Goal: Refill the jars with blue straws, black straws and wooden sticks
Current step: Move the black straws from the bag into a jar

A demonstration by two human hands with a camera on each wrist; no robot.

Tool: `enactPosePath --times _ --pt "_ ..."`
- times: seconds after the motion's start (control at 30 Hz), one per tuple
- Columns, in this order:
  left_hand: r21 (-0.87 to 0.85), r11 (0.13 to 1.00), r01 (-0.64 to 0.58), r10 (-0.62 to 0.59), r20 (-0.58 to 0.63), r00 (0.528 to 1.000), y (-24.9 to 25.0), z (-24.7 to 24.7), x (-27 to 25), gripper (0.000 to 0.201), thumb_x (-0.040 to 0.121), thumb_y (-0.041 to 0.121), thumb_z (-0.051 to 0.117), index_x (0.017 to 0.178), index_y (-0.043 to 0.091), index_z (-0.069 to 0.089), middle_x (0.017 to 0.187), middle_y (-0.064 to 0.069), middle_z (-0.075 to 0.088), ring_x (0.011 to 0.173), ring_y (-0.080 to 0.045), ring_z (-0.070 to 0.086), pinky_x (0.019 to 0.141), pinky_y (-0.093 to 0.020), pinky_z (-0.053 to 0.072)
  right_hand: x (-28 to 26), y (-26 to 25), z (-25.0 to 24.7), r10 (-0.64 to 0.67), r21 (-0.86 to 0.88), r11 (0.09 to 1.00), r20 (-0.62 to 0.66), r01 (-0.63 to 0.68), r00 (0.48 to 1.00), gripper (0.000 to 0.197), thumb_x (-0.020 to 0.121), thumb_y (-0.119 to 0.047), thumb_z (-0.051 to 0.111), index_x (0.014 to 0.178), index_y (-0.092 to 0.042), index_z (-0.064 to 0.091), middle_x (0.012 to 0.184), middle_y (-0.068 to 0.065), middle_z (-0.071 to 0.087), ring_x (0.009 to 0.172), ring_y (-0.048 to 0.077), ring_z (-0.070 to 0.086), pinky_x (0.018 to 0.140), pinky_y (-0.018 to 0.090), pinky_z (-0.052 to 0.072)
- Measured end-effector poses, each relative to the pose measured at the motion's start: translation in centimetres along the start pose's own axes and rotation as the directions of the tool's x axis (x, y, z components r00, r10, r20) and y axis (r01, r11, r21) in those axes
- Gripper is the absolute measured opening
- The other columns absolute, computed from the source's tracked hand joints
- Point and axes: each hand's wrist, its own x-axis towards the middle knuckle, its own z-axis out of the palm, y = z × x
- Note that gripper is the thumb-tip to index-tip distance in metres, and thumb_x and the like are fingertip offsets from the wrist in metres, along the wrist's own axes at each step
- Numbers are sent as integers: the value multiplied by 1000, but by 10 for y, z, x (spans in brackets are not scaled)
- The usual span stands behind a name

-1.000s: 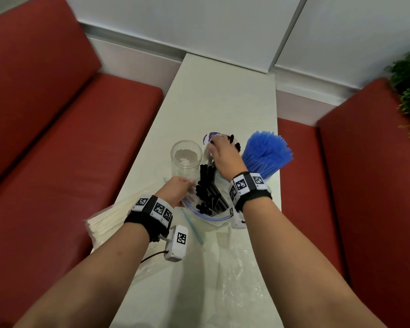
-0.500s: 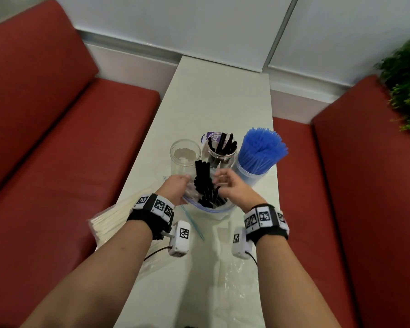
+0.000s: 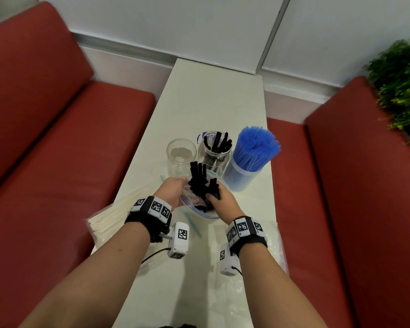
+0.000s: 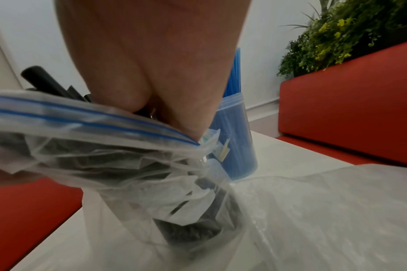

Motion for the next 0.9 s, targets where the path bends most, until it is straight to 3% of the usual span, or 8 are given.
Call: enactPosePath --times 0.03,0.1,0.17,0.27,0.33,0.43,0.63,0.9 --pt "1 1000 -6 6 -1 1000 1 0 -2 39 110 15 42 137 -13 43 131 -43 53 81 -47 64 54 -48 61 0 0 0 11 15 1000 -18 -11 1000 36 96 -5 59 132 -9 56 125 7 67 116 22 62 105 38 47" --pt "24 1000 -18 18 3 1000 3 -1 -4 38 110 15 42 136 -13 44 125 -42 55 73 -42 63 45 -41 60 0 -3 -2 23 56 998 -48 -20 999 32 99 -10 58 131 -11 55 123 3 66 114 18 61 101 32 47" --pt "34 999 -24 24 1 1000 6 -1 -5 37 110 16 42 135 -12 46 116 -36 59 74 -40 64 52 -43 61 1 -8 -6 21 92 996 -58 -15 998 31 100 -13 58 131 -15 55 120 -3 65 113 13 60 95 22 45" --pt "71 997 -34 34 3 999 9 -1 -5 38 111 18 41 133 -11 50 118 -33 63 89 -45 68 81 -56 60 3 -18 -12 16 145 989 -78 -5 997 24 101 -17 58 125 -21 55 116 -6 67 110 10 62 91 15 47" --pt "87 995 -38 38 1 999 10 -1 -5 37 111 19 41 131 -10 51 121 -34 64 100 -47 68 94 -61 54 2 -24 -16 15 178 984 -121 7 993 23 102 -19 59 124 -23 55 117 -5 67 109 10 63 95 21 48" --pt "86 995 -48 48 5 999 11 -2 -5 36 111 19 41 130 -9 51 115 -31 64 91 -40 67 92 -57 54 0 -31 -21 20 202 979 -155 11 988 24 100 -17 61 123 -21 56 114 -6 68 105 7 63 98 28 50" --pt "127 991 -35 35 4 999 10 -3 -2 38 111 20 41 133 -9 51 128 -35 62 118 -49 62 103 -62 49 8 -51 -32 9 206 978 -192 32 981 38 101 -14 59 137 -15 48 128 0 64 119 14 59 104 29 45" --pt "128 992 -7 4 19 1000 9 -3 0 40 111 19 41 137 -11 46 132 -39 57 121 -54 59 104 -65 46 9 -65 -34 62 190 981 -142 -34 988 41 101 -13 57 141 -13 46 129 6 63 122 21 59 111 45 44"
